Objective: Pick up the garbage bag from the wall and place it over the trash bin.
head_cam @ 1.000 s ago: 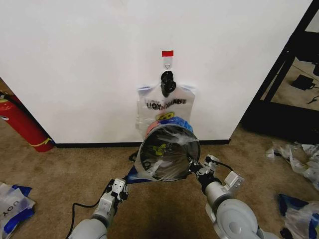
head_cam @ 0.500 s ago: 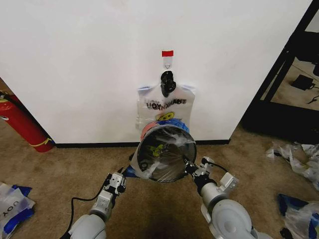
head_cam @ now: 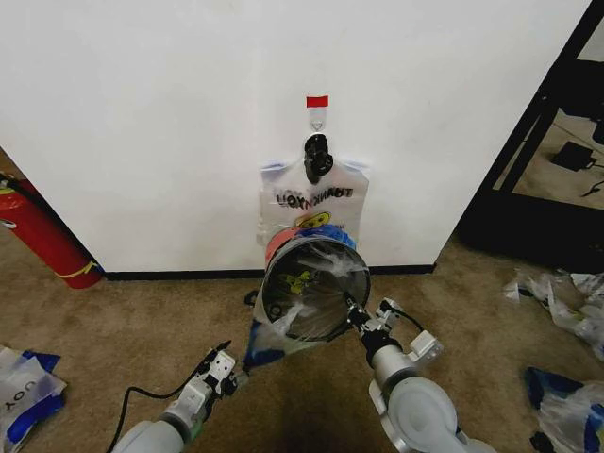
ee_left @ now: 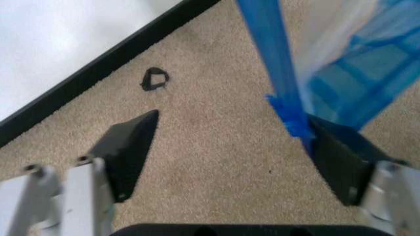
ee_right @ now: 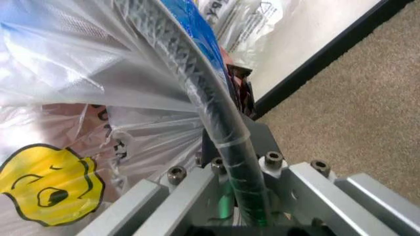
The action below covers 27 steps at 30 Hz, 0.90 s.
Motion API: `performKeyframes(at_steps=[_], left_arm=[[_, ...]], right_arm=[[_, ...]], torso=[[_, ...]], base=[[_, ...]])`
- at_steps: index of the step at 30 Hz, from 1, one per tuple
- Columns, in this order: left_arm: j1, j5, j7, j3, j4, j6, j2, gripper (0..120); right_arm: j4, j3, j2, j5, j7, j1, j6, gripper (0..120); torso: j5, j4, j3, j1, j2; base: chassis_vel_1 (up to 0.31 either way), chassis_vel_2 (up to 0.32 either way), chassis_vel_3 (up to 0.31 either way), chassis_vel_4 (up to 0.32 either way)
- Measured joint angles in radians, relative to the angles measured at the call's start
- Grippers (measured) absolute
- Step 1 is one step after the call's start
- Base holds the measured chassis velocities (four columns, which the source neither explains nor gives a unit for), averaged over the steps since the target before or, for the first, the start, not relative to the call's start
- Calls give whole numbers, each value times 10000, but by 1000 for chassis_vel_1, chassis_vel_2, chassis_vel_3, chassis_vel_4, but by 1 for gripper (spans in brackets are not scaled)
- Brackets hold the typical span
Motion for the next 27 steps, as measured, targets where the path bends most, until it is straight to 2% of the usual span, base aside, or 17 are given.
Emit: performKeyframes(at_steps=[1, 2, 3, 5, 12, 15, 17, 22, 23, 24, 27], left_arm=[[0, 0, 0, 0, 0, 0, 0, 85], [-45, -3, 7, -14, 67, -149, -18, 90], [-194, -12, -17, -31, 243, -555, -76, 96], [-495, 51, -167, -11, 497, -1176, -181, 99], [-1351, 178, -952, 412, 1228, -1499, -563, 100], [-1561, 482, -1086, 429, 1662, -2119, -661, 100], [-1557, 525, -1035, 399, 1688, -2228, -648, 100], [-1165, 615, 215, -166, 1511, -2967, -219, 100], [-1032, 620, 791, -414, 1448, -3180, -127, 100], [-1032, 620, 791, -414, 1448, -3180, -127, 100], [-814, 757, 2953, -1073, 1402, -4054, 8, 100]], right_arm=[[0, 0, 0, 0, 0, 0, 0, 0], [48, 4, -5, -9, 3, -28, -5, 0], [139, 19, -26, -18, 17, -97, -23, 0], [296, 42, -76, -57, 148, -217, -142, 0], [978, 11, -121, 69, 663, -484, -640, 0], [1179, -8, -130, 130, 844, -516, -812, 0], [1184, -9, -138, 132, 853, -515, -821, 0], [830, 34, -205, 62, 833, -297, -803, 0], [684, 54, -202, 62, 817, -198, -782, 0], [684, 54, -202, 62, 817, -198, -782, 0], [338, 73, -139, 65, 736, 29, -728, 0]], torso=[[0, 0, 0, 0, 0], [-1, 0, 0, 0, 0], [0, -1, 0, 0, 0], [-1, -1, 0, 0, 0], [0, -2, 0, 0, 0], [-1, -3, 0, 0, 0], [-1, -2, 0, 0, 0], [0, 0, 0, 0, 0], [0, -1, 0, 0, 0], [0, -1, 0, 0, 0], [0, 0, 0, 0, 0]], base=[[0, 0, 0, 0], [0, 0, 0, 0], [0, 0, 0, 0], [0, 0, 0, 0], [0, 0, 0, 0], [0, 0, 0, 0], [0, 0, 0, 0], [0, 0, 0, 0], [0, 0, 0, 0], [0, 0, 0, 0], [0, 0, 0, 0]])
